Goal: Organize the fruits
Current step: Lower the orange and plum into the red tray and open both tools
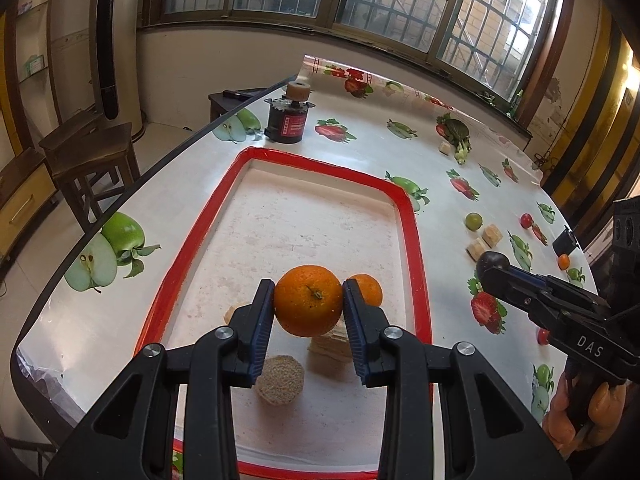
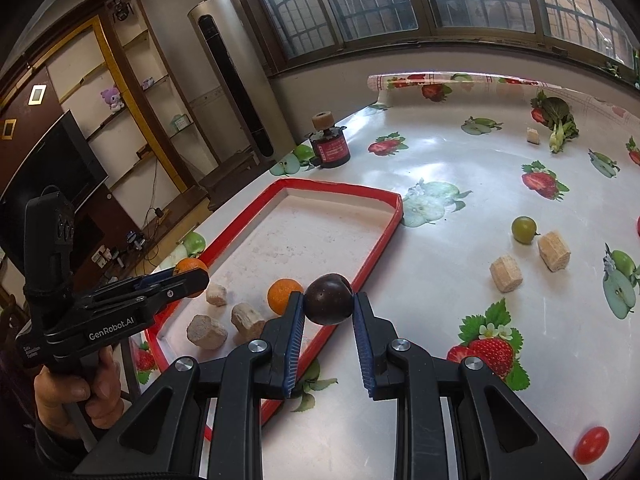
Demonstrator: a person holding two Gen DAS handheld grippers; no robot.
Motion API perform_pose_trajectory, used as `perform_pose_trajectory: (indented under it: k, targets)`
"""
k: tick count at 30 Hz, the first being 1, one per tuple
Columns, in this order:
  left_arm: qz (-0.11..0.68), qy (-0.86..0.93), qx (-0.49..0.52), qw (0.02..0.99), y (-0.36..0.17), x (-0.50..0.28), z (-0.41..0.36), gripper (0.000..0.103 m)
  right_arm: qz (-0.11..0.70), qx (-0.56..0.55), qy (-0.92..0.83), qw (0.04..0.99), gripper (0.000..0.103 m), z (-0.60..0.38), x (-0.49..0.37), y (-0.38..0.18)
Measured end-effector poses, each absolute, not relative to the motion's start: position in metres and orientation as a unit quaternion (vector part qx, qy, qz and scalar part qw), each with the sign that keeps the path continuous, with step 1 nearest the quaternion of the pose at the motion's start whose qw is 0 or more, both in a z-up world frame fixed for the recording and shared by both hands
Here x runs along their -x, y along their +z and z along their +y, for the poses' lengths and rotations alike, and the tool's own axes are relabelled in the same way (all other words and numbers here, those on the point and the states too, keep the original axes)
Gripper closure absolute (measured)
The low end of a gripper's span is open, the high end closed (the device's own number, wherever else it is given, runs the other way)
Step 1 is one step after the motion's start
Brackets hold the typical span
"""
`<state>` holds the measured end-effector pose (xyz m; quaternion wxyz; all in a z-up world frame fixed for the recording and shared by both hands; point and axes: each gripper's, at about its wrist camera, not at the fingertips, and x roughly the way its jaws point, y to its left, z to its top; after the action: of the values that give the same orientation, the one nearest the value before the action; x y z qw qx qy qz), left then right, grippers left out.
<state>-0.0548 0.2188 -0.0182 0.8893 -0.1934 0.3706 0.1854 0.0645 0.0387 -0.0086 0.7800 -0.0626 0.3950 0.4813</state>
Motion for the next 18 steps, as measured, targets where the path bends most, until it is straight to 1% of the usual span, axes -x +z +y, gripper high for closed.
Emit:
perform_pose_trajectory:
  k: [9, 18]
  targets:
    - [0.375, 0.194, 0.197, 0.885, -0.019, 0.045, 0.242, 0.071, 0.391, 0.084, 0.496, 0.771, 0.078, 0.082, -0.069, -0.008]
    - [0.379, 0.21, 0.197, 0.88, -0.021, 0.025, 0.268, 0.071, 0.39, 0.08, 0.493, 0.773, 0.078, 0.116, -0.092, -0.009]
